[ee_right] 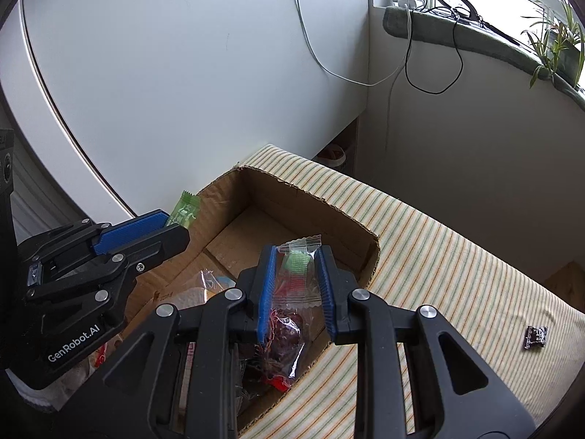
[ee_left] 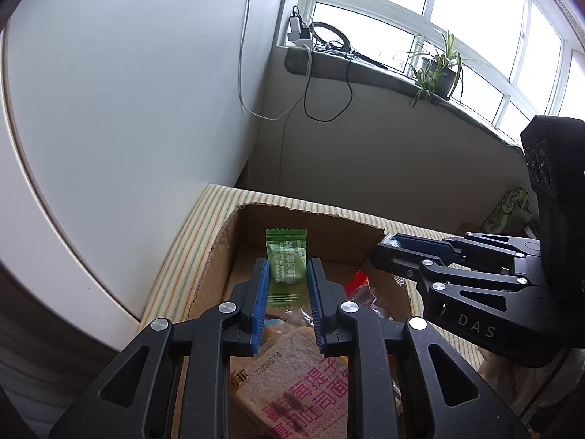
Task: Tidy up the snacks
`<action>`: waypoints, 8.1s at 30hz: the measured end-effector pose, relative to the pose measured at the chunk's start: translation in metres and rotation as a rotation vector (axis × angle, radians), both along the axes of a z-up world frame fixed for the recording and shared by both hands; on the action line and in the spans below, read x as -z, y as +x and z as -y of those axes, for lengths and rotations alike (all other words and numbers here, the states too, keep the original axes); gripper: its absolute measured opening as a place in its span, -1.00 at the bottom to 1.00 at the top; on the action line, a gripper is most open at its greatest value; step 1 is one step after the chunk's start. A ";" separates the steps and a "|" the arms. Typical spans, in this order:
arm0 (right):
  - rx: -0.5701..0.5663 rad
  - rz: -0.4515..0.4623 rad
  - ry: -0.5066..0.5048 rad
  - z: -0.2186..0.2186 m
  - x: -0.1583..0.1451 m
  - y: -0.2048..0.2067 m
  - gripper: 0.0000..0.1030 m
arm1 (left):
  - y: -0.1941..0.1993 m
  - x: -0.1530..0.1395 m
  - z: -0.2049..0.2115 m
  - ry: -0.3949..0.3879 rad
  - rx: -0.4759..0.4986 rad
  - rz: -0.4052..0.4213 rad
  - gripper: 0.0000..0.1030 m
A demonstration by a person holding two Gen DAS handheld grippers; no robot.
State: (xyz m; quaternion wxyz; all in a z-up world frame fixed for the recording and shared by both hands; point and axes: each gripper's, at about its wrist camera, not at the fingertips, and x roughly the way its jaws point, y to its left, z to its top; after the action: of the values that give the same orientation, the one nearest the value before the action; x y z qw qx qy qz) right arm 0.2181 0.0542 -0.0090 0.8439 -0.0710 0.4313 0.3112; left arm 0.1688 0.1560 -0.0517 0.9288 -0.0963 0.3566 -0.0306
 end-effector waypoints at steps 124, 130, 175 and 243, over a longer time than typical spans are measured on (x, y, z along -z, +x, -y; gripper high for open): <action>0.128 -0.069 -0.187 0.279 0.096 0.053 -0.48 | -0.037 0.073 0.334 0.172 0.432 -0.152 -0.55; 0.147 -0.063 -0.184 0.288 0.090 0.042 -0.48 | -0.042 0.067 0.306 0.122 0.420 -0.145 -0.55; -0.069 0.075 -0.025 0.081 -0.024 -0.056 -0.48 | -0.082 -0.004 0.080 0.074 0.071 0.050 -0.55; 0.123 0.269 0.010 0.106 -0.044 -0.169 0.93 | -0.148 -0.022 0.030 0.130 -0.131 0.119 0.55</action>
State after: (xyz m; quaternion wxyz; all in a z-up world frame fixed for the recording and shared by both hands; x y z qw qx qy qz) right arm 0.0487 -0.0517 0.0348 0.9119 -0.0810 0.3164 0.2486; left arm 0.0205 0.1258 -0.0295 0.9526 -0.0567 0.2951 0.0476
